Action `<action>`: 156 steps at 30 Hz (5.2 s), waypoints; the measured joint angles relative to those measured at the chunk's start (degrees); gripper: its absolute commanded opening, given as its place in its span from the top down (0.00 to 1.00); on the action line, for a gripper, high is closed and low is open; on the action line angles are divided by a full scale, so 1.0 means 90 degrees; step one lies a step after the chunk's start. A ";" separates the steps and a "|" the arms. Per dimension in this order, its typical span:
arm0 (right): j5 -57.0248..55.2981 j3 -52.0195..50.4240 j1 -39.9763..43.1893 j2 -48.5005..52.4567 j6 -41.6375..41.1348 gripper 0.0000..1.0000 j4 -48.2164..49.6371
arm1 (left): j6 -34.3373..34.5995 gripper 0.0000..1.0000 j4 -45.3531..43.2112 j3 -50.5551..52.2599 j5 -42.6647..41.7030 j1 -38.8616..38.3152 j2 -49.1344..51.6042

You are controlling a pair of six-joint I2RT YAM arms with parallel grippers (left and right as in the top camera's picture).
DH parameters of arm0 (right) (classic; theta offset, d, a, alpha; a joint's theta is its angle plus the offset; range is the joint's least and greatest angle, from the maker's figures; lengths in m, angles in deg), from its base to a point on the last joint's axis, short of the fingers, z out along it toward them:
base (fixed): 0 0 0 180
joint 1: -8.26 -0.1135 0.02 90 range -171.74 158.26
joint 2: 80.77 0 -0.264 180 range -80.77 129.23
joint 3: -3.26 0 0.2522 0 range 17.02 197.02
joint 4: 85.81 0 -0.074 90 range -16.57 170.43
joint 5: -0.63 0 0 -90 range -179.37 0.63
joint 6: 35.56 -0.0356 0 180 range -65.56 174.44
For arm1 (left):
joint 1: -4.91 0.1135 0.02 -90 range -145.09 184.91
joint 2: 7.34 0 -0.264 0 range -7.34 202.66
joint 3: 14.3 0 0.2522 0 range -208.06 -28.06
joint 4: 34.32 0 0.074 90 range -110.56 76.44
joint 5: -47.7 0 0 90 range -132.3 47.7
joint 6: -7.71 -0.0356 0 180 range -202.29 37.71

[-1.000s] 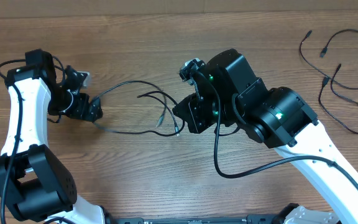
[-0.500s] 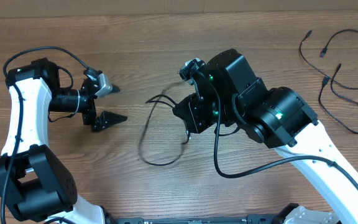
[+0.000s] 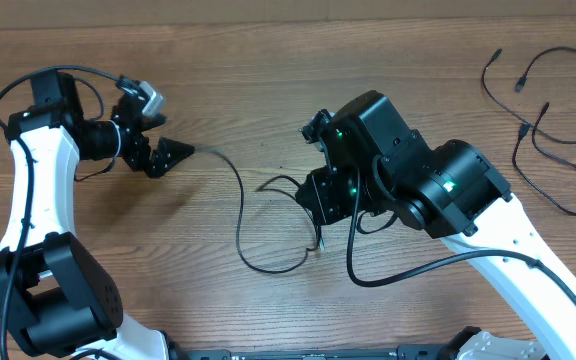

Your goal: Untangle cables

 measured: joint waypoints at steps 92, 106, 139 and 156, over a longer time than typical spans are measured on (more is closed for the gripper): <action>-0.2290 -0.0151 1.1455 0.1149 0.1010 0.90 0.1426 | 0.1877 0.00 -0.0134 0.0000 0.1052 0.0012 0.0000; -0.2739 -0.0304 1.1766 0.1630 0.0925 0.36 0.2186 | 0.1877 0.01 -0.0134 0.0000 0.1052 0.0012 0.0000; 0.1338 -0.0342 0.9673 0.0158 0.2140 0.00 0.0474 | 0.1877 0.00 -0.0134 0.0000 0.2424 0.0012 0.0000; 0.0238 -0.0345 0.5200 -0.0114 0.2176 0.00 -0.0398 | 0.1880 0.01 -0.0134 0.0000 0.3002 0.0012 0.0000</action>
